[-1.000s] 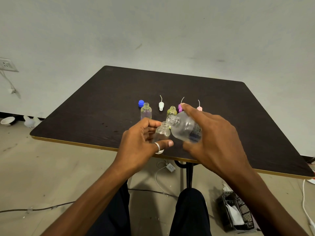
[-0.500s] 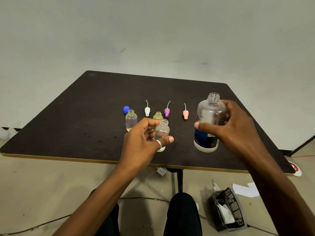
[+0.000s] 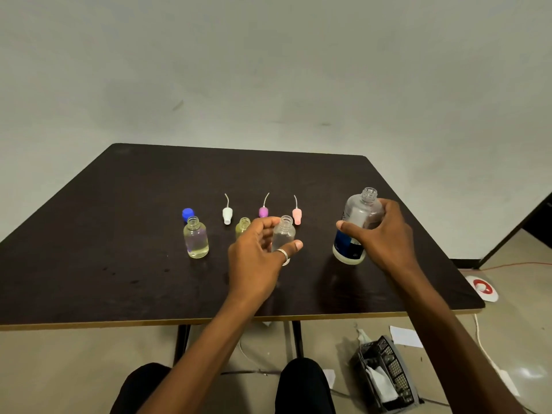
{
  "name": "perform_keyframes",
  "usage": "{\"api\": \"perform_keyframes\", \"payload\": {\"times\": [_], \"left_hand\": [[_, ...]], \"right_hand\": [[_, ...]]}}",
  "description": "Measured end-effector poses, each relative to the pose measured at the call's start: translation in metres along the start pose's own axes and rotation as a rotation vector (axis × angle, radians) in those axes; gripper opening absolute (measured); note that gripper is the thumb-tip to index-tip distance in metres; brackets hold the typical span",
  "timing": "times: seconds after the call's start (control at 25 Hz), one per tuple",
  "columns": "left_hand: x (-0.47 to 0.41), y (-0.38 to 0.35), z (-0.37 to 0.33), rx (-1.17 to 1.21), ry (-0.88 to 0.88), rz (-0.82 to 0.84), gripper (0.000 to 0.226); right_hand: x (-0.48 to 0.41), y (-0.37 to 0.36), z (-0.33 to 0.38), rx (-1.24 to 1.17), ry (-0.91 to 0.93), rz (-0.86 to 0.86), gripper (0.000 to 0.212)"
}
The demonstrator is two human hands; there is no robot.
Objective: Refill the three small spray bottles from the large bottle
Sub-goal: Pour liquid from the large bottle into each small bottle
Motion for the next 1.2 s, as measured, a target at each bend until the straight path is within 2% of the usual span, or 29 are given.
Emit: {"api": "perform_keyframes", "payload": {"times": [0.48,0.72,1.0,1.2], "left_hand": [[-0.022,-0.031,0.024,0.02,0.017,-0.02,0.043],[-0.024,-0.04,0.034,-0.026,0.029,-0.007,0.043],[-0.023,-0.044,0.042,-0.065,0.061,-0.002,0.047],[-0.023,-0.044,0.043,-0.102,0.063,0.01,0.048]], "right_hand": [[-0.004,-0.009,-0.018,0.036,-0.027,0.026,0.085],[0.002,0.007,-0.011,0.039,-0.024,-0.002,0.125],[0.018,0.029,0.027,0.143,0.228,-0.174,0.109],[0.026,0.025,0.042,0.173,0.367,-0.213,0.09]]}}
Point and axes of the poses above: each hand's wrist, its own x-axis away from the middle knuckle, its own y-axis out of the back of the hand, z = x × y, the point moved 5 cm from there along -x, towards the middle knuckle, and after that the axes turned 1 degree about -z, right-handed, at the moved point
